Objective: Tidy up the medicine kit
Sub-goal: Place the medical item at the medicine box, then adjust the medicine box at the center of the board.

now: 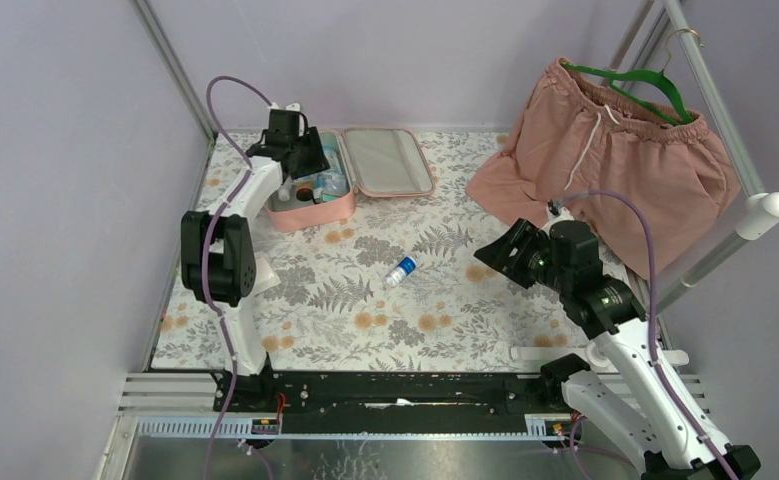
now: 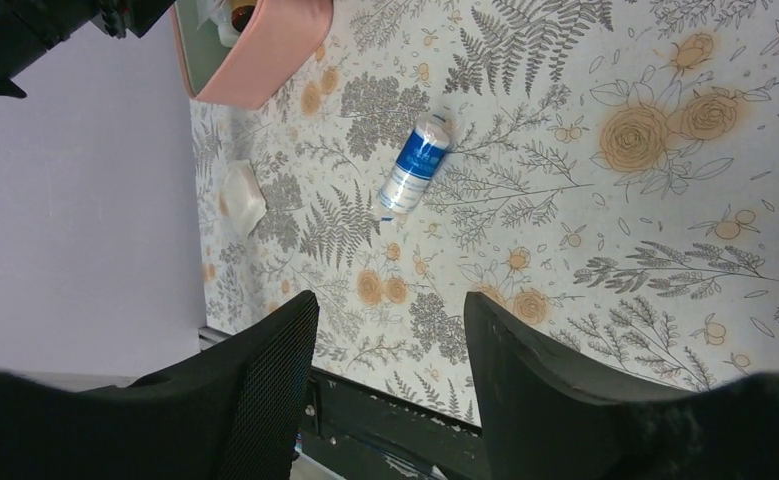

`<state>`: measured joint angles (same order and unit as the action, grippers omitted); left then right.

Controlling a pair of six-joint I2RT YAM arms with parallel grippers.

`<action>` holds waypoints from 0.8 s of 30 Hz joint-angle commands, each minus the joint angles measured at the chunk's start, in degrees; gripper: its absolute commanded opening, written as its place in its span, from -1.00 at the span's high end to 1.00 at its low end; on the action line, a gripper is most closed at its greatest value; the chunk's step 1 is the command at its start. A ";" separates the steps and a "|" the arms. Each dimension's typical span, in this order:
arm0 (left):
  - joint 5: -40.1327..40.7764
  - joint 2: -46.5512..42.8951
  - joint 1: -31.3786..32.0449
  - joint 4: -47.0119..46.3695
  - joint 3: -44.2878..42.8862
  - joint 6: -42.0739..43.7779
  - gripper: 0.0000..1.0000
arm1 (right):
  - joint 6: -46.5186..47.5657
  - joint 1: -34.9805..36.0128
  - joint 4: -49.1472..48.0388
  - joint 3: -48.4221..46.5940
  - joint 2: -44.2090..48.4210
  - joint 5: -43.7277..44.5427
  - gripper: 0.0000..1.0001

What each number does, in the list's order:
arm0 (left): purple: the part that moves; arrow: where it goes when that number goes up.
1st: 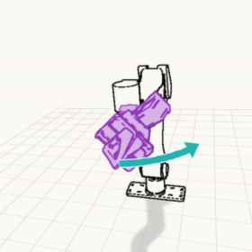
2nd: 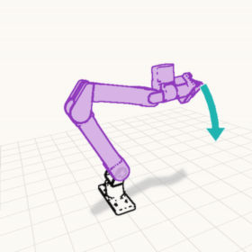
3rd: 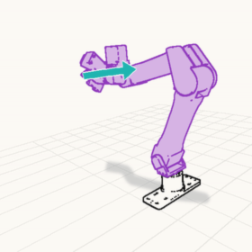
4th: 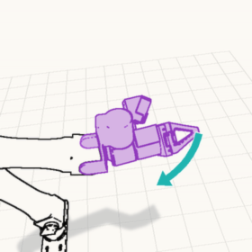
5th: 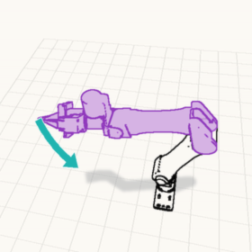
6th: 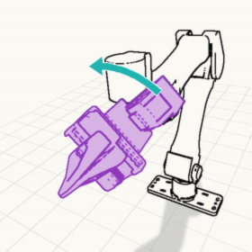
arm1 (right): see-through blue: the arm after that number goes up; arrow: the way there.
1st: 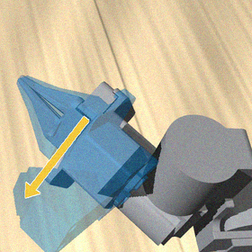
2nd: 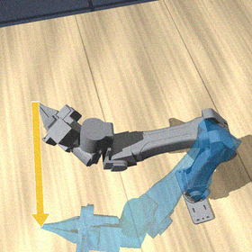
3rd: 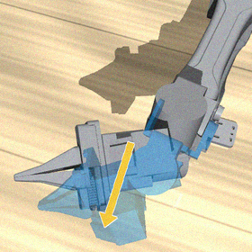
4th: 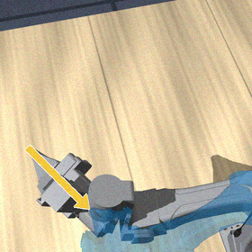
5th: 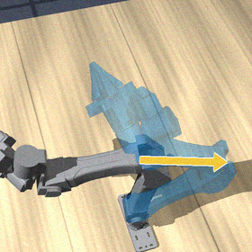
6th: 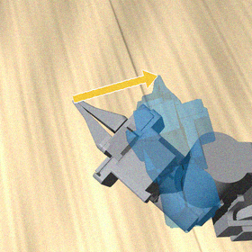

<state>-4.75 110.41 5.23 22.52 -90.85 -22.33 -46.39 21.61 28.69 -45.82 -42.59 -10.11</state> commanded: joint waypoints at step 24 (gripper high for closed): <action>-9.35 3.66 13.66 3.57 4.33 13.20 -0.06 | 2.29 0.04 1.04 6.58 3.08 -3.27 -0.30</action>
<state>-11.70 116.36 15.07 20.99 -89.03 -13.98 -44.77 21.61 30.35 -40.23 -40.66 -11.73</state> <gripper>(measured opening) 0.534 0.645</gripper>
